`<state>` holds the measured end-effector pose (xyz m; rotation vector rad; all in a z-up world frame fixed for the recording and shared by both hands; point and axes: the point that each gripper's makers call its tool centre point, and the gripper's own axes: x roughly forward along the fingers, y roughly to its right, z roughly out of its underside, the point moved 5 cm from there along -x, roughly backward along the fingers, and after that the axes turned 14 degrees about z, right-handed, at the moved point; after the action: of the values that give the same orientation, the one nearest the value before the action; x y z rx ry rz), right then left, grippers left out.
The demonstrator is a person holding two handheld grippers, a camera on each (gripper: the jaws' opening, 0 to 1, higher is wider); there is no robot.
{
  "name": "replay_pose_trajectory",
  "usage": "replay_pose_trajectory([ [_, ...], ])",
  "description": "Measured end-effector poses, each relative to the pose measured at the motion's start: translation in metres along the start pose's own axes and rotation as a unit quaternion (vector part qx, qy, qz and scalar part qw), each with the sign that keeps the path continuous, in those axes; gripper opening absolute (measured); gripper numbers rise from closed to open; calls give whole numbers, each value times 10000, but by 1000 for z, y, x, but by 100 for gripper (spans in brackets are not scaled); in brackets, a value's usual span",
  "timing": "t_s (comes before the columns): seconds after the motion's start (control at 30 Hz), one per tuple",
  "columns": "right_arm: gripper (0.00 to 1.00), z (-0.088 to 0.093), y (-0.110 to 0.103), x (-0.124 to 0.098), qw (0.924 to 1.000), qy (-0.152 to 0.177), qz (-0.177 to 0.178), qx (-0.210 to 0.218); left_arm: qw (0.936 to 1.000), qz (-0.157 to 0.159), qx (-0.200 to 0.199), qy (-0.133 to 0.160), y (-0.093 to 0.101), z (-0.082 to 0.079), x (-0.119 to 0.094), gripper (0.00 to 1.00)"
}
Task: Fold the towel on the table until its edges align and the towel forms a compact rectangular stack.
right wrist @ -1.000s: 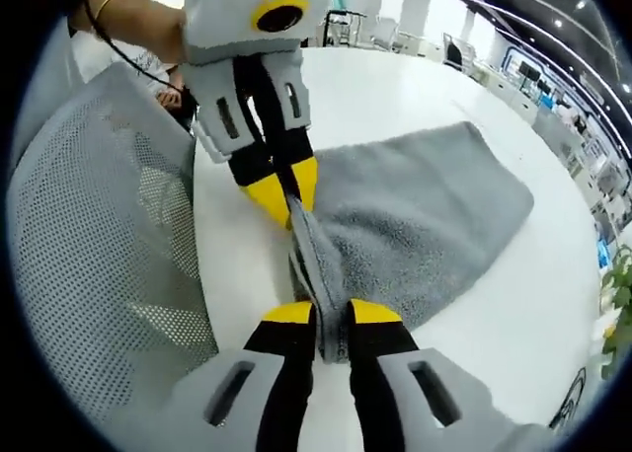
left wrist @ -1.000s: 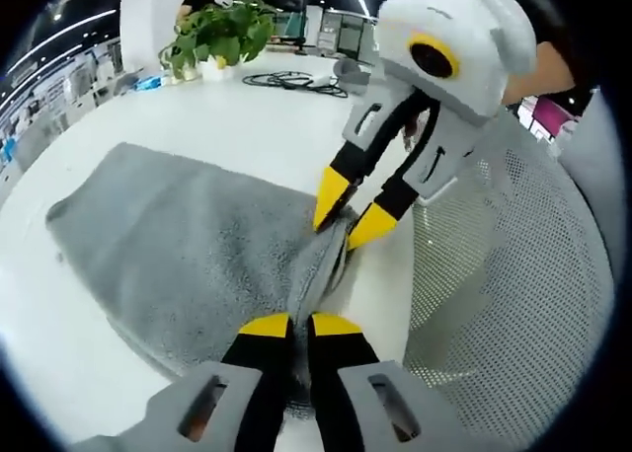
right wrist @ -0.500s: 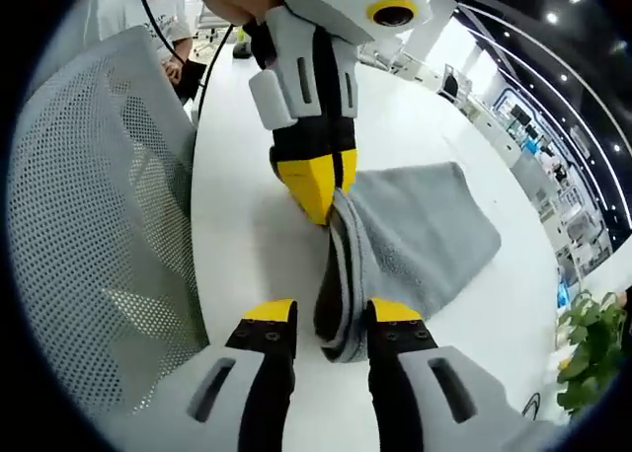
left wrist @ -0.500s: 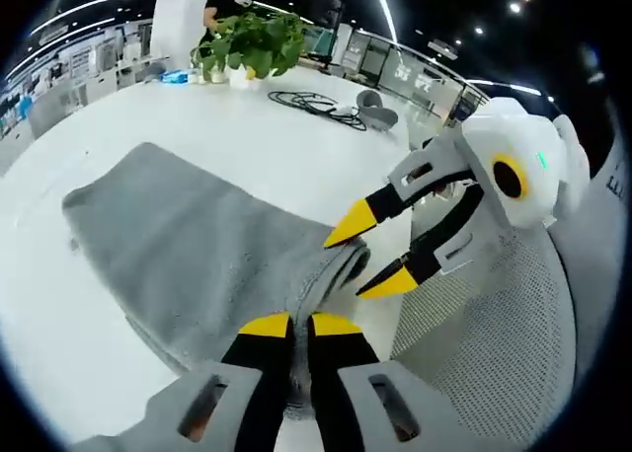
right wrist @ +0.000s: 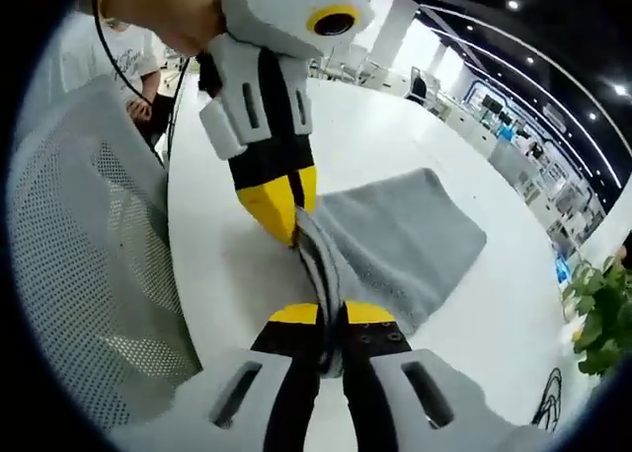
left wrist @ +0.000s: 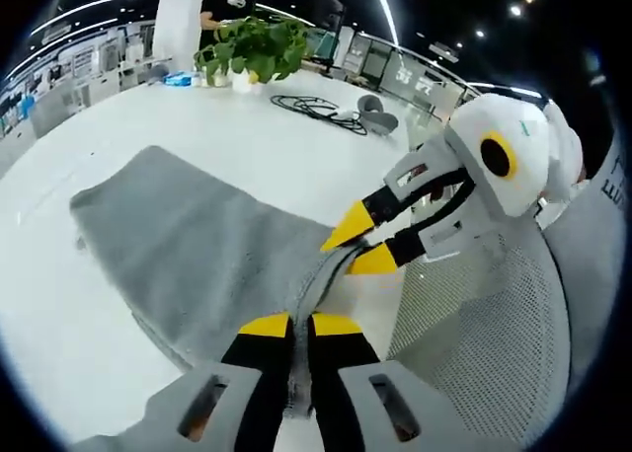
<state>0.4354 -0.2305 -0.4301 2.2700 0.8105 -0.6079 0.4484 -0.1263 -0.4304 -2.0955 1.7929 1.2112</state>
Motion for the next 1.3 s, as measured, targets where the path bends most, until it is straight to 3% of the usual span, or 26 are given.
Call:
replay_pose_trajectory([
  [0.17, 4, -5, 4, -3, 9999, 0, -39, 137, 9998, -94, 146, 35, 2, -1, -1, 7],
  [0.33, 3, -7, 3, 1, 9996, 31, -68, 271, 9977, -242, 532, -337, 10, 4, 3, 15],
  [0.43, 3, -9, 5, 2, 9992, 31, -77, 393, 9932, -442, 894, -605, 6, 14, 6, 22],
  [0.5, 3, -14, 7, -1, 9983, 42, -99, 566, 9912, -662, 958, -627, 8, 14, 5, 26],
  [0.7, 3, -18, 14, 1, 9967, 90, -89, 800, 9789, -1239, 1410, -804, 5, 15, 2, 27],
  [0.8, 3, -21, 16, 0, 9962, 117, -76, 865, 9790, -1466, 1241, -689, 0, 19, 1, 31],
  [1.03, 3, -23, 20, 0, 9951, 156, -43, 972, 9680, -2020, 1385, -548, -9, 15, -18, 25],
  [1.3, 4, -24, 24, -6, 9940, 163, -14, 1080, 9652, -2130, 1499, -219, -5, 6, -30, 18],
])
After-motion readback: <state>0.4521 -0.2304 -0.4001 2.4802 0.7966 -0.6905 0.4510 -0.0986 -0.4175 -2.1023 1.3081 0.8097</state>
